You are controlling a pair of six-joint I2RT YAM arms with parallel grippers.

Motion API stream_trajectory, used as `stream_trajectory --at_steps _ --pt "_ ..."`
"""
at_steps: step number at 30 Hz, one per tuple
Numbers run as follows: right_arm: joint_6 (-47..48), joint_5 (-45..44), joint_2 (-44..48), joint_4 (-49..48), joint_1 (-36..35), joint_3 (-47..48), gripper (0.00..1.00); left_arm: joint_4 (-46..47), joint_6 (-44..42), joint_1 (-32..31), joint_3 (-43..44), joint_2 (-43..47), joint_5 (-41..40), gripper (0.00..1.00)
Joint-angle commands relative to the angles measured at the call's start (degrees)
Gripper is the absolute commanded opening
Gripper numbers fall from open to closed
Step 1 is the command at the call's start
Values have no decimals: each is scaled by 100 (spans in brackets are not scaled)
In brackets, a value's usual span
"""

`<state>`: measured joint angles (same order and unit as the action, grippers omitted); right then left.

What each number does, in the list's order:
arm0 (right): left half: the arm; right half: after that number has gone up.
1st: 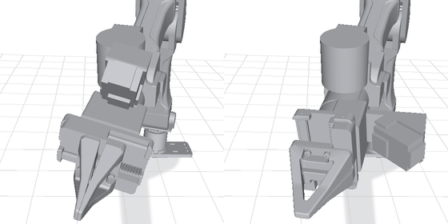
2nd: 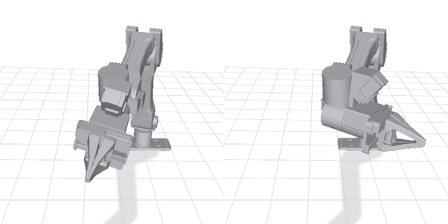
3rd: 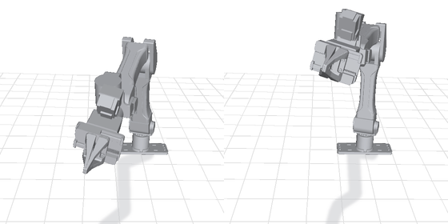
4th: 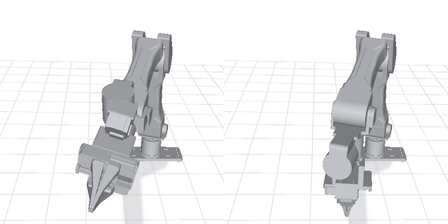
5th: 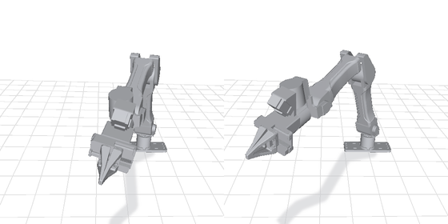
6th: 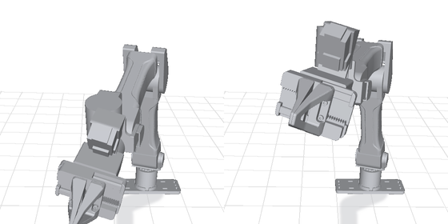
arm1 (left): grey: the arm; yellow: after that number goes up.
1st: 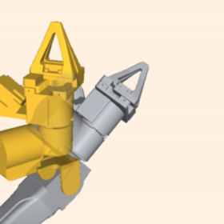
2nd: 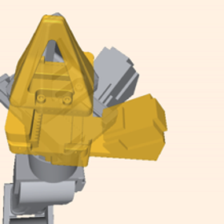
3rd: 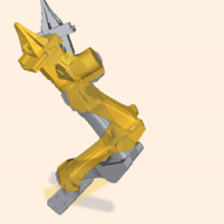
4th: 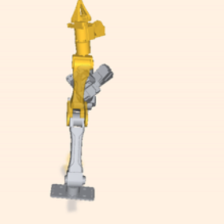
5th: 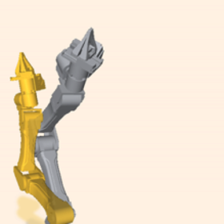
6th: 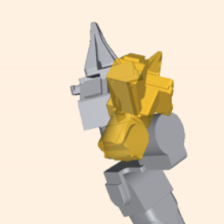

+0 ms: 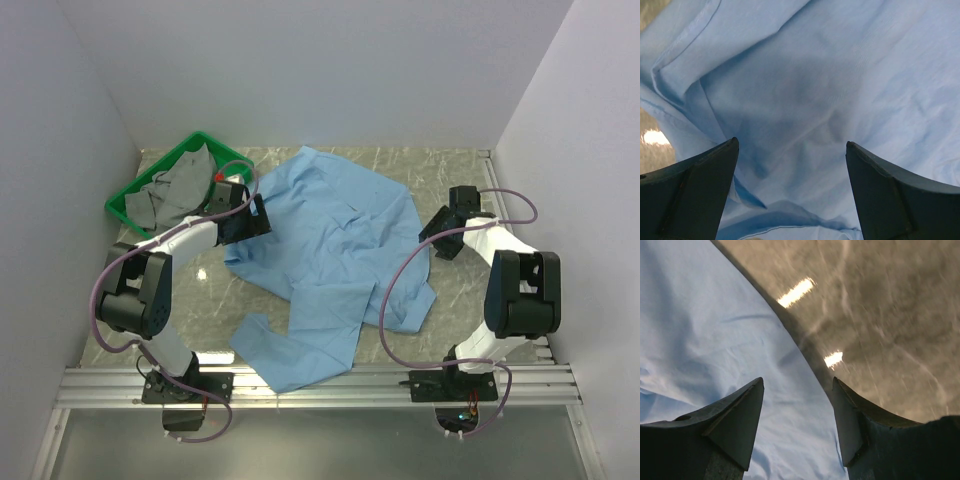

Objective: Fold and stack the long sleeve shirts
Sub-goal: Flatten the shirt out

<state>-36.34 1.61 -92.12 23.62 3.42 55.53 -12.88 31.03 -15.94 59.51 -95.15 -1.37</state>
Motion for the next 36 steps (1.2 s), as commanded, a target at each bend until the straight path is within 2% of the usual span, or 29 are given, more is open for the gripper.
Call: stream_trajectory --at_steps 1,8,11,16,19,20,21,29,32,34,35,36 --pt "285 24 -235 -305 27 450 64 128 316 -23 -246 32 -22 94" --pt "566 261 -877 -279 27 872 64 -91 422 65 -887 286 -74 94" --pt "662 410 -1133 -191 36 1109 59 -179 466 179 -1089 471 -83 93" --pt "829 709 -1291 -129 36 1188 35 -337 492 328 -1301 691 -13 93" --pt "909 553 -1256 -60 27 1215 15 -364 518 381 -1406 753 83 93" --pt "935 412 -1230 -15 53 1284 3 -373 527 390 -1424 761 84 93" --pt "953 263 -1151 46 80 1329 0 -390 545 390 -1433 788 84 93" --pt "909 -1362 -237 424 660 1786 0 -452 720 399 -1538 972 759 94" --pt "848 -1418 -245 608 713 1830 1 -364 870 399 -1591 1025 1171 94" --pt "717 -1356 -342 723 722 1778 11 -338 1002 399 -1617 1060 1357 94" --pt "664 -1347 -342 749 730 1664 24 -329 1028 399 -1600 1086 1419 95" --pt "611 -1286 -264 750 722 1593 32 -364 1037 399 -1583 1165 1533 96"
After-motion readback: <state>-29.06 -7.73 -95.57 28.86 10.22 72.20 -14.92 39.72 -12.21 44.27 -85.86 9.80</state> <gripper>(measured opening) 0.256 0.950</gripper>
